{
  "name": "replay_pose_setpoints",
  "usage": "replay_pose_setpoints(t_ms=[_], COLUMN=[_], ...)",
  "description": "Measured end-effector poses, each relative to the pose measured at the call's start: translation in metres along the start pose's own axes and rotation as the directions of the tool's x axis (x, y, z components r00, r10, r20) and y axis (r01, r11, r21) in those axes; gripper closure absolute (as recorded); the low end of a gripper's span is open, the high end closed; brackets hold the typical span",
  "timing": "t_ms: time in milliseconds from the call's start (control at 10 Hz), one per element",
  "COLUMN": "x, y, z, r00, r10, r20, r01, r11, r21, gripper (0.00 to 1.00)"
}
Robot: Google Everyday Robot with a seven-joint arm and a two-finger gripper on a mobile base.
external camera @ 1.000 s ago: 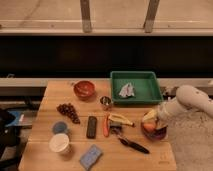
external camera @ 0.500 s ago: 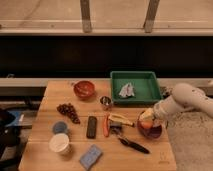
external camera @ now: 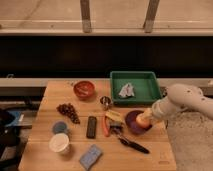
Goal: Place apple in metal cup
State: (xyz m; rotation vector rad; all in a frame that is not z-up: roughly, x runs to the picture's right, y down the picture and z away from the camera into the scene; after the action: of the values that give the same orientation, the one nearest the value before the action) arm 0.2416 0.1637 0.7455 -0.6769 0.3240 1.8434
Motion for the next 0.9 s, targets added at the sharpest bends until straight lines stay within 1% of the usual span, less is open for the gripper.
replay_pose_setpoints(t_ms=[200, 300, 400, 500, 600, 700, 800, 900], x=[-0.001, -0.001, -0.003, -0.006, -0.01, -0.016, -0.024, -0.031], y=[0.002, 0.003, 0.005, 0.005, 0.006, 0.008, 0.012, 0.018], z=[-0.006, -0.008, -0.012, -0.017, -0.026, -0.034, -0.042, -0.05], r00=[0.999, 0.999, 0.997, 0.996, 0.995, 0.993, 0.992, 0.991], r10=[-0.013, -0.021, -0.027, -0.028, -0.026, -0.028, -0.033, -0.043], r20=[0.036, 0.049, 0.068, 0.081, 0.098, 0.112, 0.122, 0.123], r01=[0.012, 0.018, 0.021, 0.021, 0.019, 0.021, 0.028, 0.042], r11=[0.999, 0.998, 0.997, 0.996, 0.997, 0.998, 0.999, 0.999], r21=[0.047, 0.064, 0.081, 0.084, 0.079, 0.065, 0.042, 0.005], gripper=[0.83, 0.83, 0.83, 0.83, 0.83, 0.83, 0.83, 0.83])
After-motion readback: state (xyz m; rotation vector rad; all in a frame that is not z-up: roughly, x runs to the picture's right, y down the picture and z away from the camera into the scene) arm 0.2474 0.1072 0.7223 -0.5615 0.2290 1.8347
